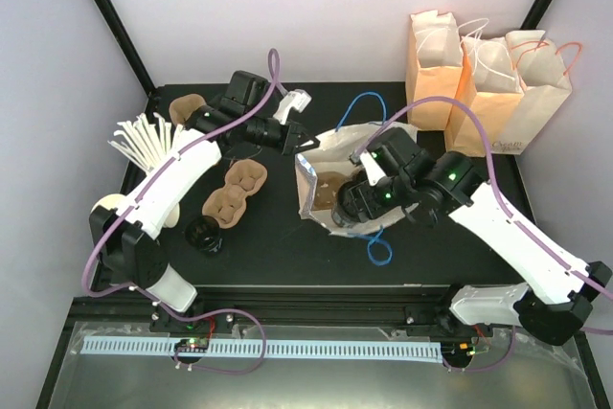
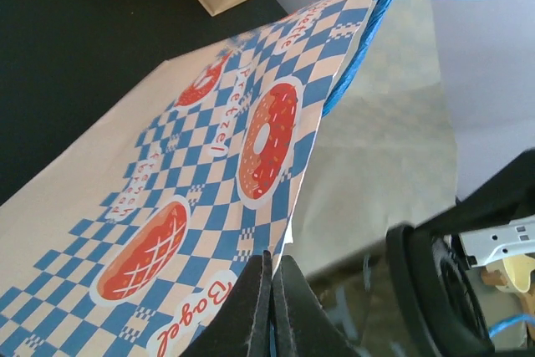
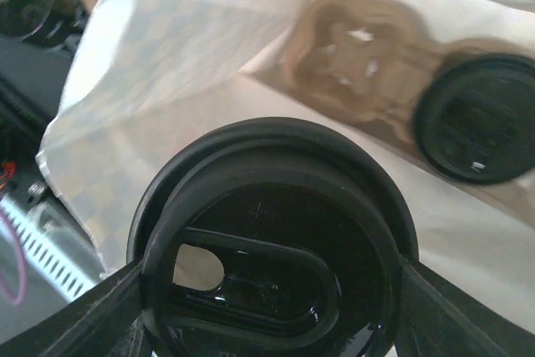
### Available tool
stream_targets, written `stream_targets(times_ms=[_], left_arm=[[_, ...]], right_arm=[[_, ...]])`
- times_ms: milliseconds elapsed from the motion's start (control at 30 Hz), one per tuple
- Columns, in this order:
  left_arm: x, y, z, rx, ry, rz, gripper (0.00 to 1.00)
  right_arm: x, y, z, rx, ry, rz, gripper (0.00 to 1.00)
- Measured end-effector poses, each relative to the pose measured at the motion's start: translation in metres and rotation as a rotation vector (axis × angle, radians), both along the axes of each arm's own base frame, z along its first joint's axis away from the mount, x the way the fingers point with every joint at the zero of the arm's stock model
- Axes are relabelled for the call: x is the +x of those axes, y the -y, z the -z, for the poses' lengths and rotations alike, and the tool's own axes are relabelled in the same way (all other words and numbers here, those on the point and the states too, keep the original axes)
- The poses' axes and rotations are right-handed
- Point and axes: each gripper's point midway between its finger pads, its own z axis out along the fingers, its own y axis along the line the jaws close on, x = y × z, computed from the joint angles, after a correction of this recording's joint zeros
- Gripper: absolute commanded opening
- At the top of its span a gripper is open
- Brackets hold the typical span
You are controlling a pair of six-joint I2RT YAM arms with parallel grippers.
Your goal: Pack the takeout coffee
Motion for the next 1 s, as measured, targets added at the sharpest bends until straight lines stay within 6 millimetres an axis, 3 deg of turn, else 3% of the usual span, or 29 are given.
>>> stream_targets(times_ms=[133, 267, 533, 767, 1000], left_arm=[[-0.005, 0.004, 0.001, -0.012, 0.038, 0.023, 0.02], [-0.025, 0.012, 0.003, -0.016, 0.102, 0.089, 0.01], [-0.062, 0.016, -0.007, -0.048, 0.206, 0.171, 0.01], [-0.071, 0.02, -0.009, -0.053, 0.237, 0.202, 0.02], [-0.071, 0.021, -0.009, -0.056, 0.25, 0.212, 0.01]], right_arm=[[-0.017, -0.016, 0.012, 0.039, -0.053, -0.075, 0.47], [-0.022, -0.022, 0.018, 0.045, -0.005, -0.105, 0.47], [-0.036, -0.041, 0.063, -0.082, 0.106, -0.184, 0.45], [-0.011, -0.03, 0.081, -0.163, 0.283, -0.094, 0.44], [0.01, -0.027, 0.085, -0.183, 0.405, -0.03, 0.44]])
